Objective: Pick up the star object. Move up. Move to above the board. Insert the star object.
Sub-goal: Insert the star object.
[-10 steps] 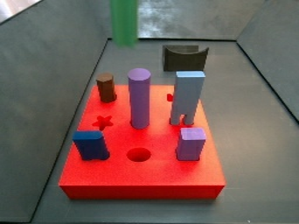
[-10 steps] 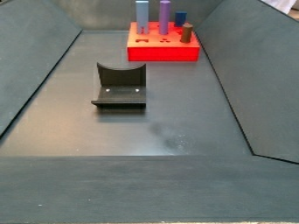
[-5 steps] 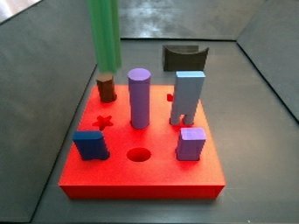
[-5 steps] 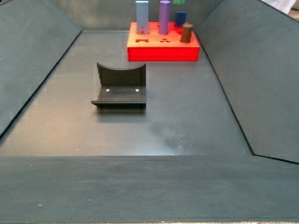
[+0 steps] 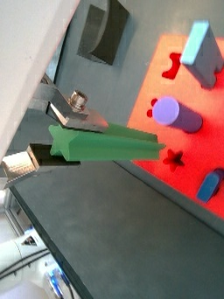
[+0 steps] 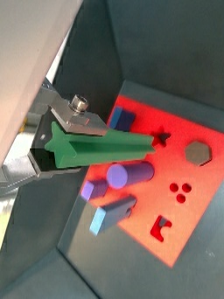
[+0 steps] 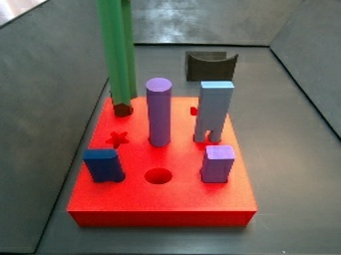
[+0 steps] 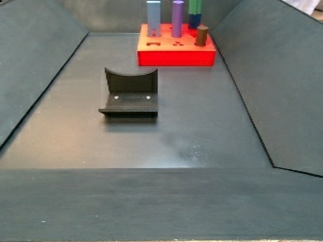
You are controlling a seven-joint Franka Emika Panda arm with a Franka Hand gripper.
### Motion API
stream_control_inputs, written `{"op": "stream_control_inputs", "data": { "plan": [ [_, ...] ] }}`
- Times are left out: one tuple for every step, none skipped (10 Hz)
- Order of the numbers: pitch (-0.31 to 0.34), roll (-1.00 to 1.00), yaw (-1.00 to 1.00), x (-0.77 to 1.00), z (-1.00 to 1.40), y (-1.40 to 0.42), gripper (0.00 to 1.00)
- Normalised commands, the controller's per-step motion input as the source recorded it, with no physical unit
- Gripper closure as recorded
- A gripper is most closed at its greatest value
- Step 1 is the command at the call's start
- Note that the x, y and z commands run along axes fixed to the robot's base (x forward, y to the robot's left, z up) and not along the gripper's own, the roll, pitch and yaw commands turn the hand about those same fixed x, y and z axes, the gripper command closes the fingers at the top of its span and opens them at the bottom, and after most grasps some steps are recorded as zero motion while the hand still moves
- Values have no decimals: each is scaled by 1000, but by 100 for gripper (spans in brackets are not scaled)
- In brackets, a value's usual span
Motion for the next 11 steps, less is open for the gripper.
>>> {"op": "stream_control_inputs", "data": {
  "plan": [
    [0,0,-554,-229,-189,0,100],
    [0,0,0,0,-23,0,100],
    [37,26,-866,0,-137,-191,100],
    [36,31,-929,0,-163,-169,100],
    [29,0,-949,0,-211,-131,100],
    [0,-21,-814,83,-183,-131,100],
    [0,-6,-31,14,0,0,100],
    [10,0,0,6,-83,0,100],
    [1,-21,-71,49,-409,0,100],
    [0,0,0,6,-89,-9,100],
    [10,0,-86,317,-443,-134,100]
  ]
}}
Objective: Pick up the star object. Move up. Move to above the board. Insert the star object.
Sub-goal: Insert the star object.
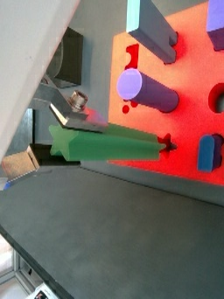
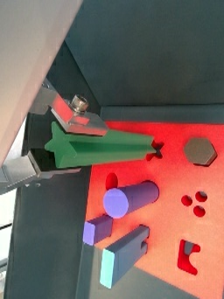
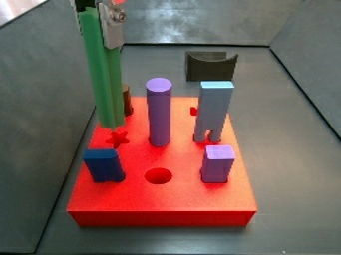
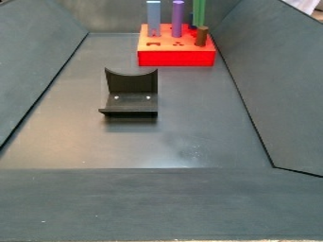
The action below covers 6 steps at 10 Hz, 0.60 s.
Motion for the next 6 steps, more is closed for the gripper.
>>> {"op": "stream_control_inputs", "data": {
  "plan": [
    [43,4,-151,226,-289,-23,100],
    [37,0,-123,0,-20,0,100],
    [0,0,0,0,-11,14,100],
    [13,0,-20,0,-146,40,100],
    [0,-40,-71,6,-206,57,100],
    [0,-104,-54,80,-109,20,100]
  ]
}}
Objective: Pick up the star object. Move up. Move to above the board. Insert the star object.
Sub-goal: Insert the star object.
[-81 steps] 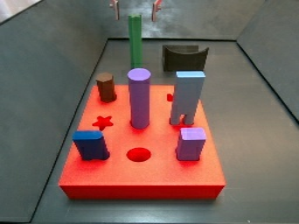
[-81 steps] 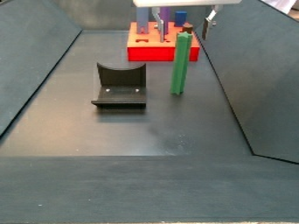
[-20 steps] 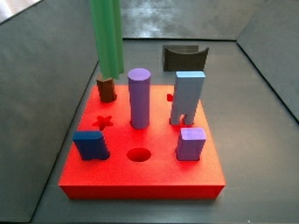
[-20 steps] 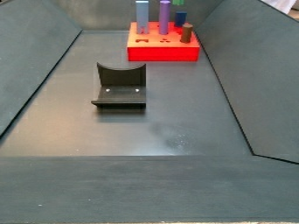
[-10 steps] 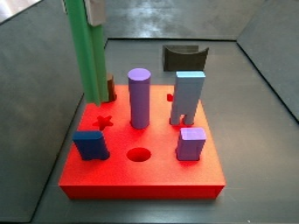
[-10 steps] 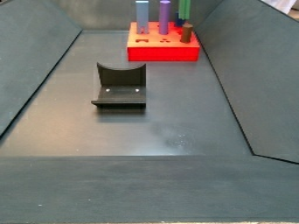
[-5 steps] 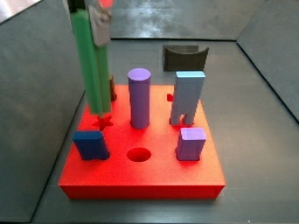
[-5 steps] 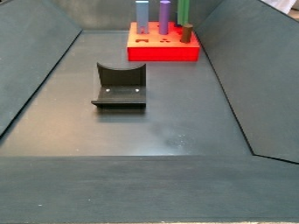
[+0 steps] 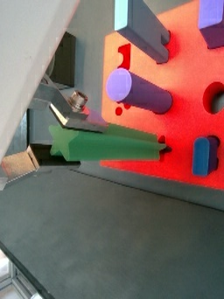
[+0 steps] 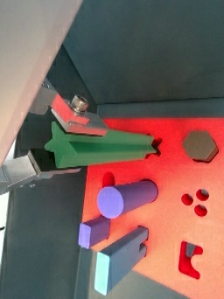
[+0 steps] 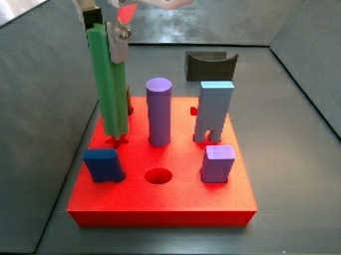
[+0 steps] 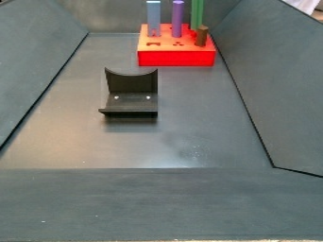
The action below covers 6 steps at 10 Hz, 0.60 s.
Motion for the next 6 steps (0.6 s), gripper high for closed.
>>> {"op": "stream_control_inputs", "data": {
  "plan": [
    [-19,-169,-6,66,-140,0,100],
    [0,-124,-34,69,-214,0,100],
    [0,-70,-51,6,-140,34,100],
    [1,-40,-51,0,-103,46,100],
    [7,-24,-40,0,-91,40,100],
    [0,-29,-31,0,-89,26,100]
  ]
}}
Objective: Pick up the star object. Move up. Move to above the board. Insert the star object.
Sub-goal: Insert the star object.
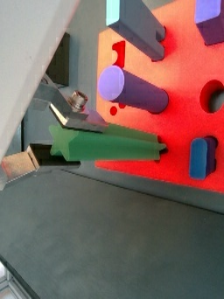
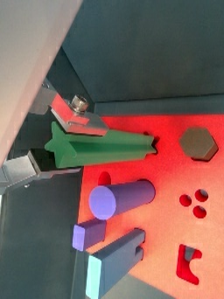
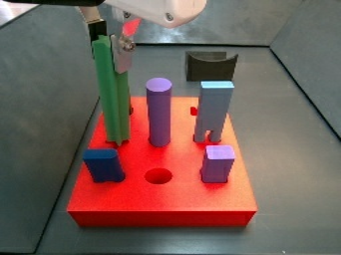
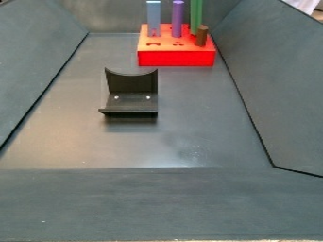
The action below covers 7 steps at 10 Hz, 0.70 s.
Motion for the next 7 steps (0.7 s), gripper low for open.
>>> {"op": "stream_control_inputs", "data": {
  "plan": [
    [0,-66,-97,34,-217,0,100],
    [0,-63,-209,11,-266,0,100],
    [0,-59,-274,17,-237,0,100],
    [0,-60,-300,49,-269,0,100],
    [0,-60,-403,34,-197,-11,100],
    [0,-43,-509,69,-157,0,100],
    [0,-39,-543,66,-151,0,100]
  ]
}}
